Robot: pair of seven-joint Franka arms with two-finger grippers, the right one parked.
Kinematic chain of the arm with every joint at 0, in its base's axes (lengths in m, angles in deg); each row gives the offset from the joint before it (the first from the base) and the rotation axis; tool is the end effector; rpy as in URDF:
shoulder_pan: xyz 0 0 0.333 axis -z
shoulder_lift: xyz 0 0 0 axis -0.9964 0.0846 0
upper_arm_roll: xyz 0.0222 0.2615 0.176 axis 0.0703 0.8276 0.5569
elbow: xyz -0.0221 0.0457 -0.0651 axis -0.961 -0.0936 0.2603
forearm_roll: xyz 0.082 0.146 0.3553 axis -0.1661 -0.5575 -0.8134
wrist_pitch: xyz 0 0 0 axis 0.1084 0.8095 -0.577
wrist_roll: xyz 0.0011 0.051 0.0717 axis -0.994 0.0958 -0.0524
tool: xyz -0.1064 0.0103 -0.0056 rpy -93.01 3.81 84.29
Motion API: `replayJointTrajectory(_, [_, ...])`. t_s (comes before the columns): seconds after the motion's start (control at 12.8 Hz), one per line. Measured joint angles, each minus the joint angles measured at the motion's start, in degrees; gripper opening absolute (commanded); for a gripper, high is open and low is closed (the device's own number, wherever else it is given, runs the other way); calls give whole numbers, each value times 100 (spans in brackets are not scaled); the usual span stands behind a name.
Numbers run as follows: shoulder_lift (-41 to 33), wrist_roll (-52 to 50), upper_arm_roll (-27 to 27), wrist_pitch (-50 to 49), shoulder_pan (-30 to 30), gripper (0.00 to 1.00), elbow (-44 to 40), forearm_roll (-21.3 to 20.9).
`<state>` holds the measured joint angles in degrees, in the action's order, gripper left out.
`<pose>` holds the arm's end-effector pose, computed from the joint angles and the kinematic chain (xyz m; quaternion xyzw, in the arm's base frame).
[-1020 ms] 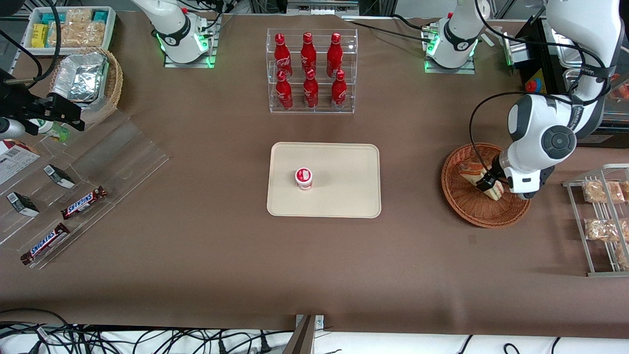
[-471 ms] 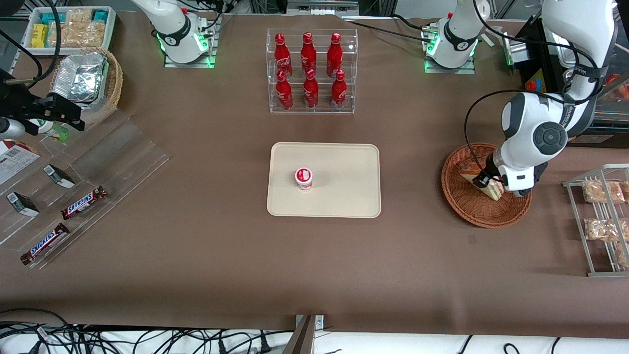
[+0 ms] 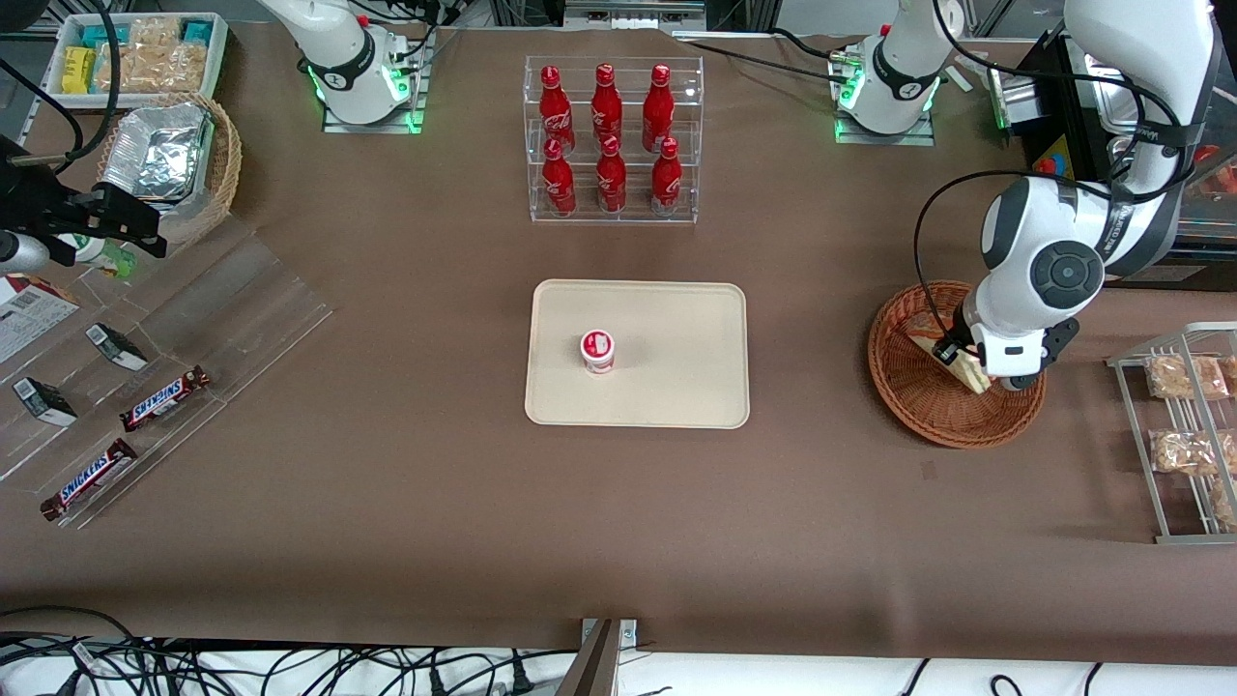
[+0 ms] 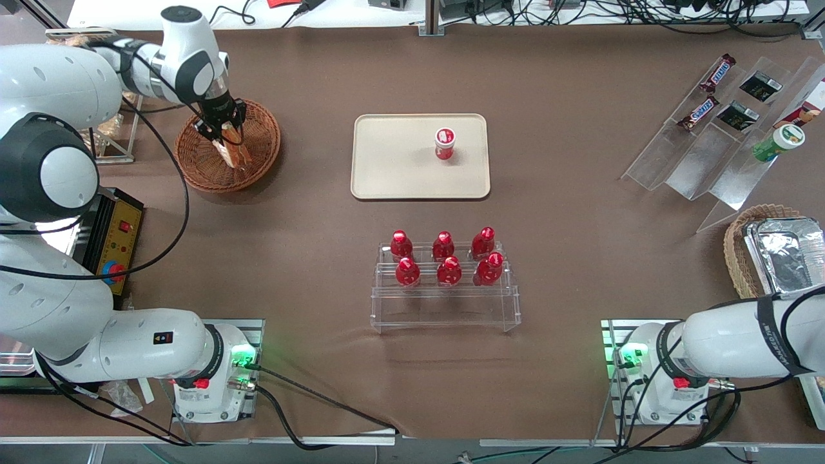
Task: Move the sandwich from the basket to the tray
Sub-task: 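Carry the sandwich with the left gripper over the cream tray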
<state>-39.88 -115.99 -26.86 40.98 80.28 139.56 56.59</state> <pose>0.5679 -0.0248 0.2875 -0.9164 -0.3808 0.0448 0.1150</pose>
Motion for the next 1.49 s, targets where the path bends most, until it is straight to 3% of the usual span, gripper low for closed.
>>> replayJointTrajectory(0.24, [-33, 753, -369, -1345, 10, 41, -922, -51])
replayJointTrajectory(0.47, [-46, 1326, -994, -2007, 22, 41, -1606, -36])
replayJointTrajectory(1.02, [132, 1629, -2501, -2055, 144, 41, -1921, 365])
replayJointTrajectory(1.33, [828, 1162, -2555, -1326, 872, 41, -2142, 292])
replayJointTrajectory(1.49, [1189, 613, -2557, -1128, 1215, 41, -2182, -124])
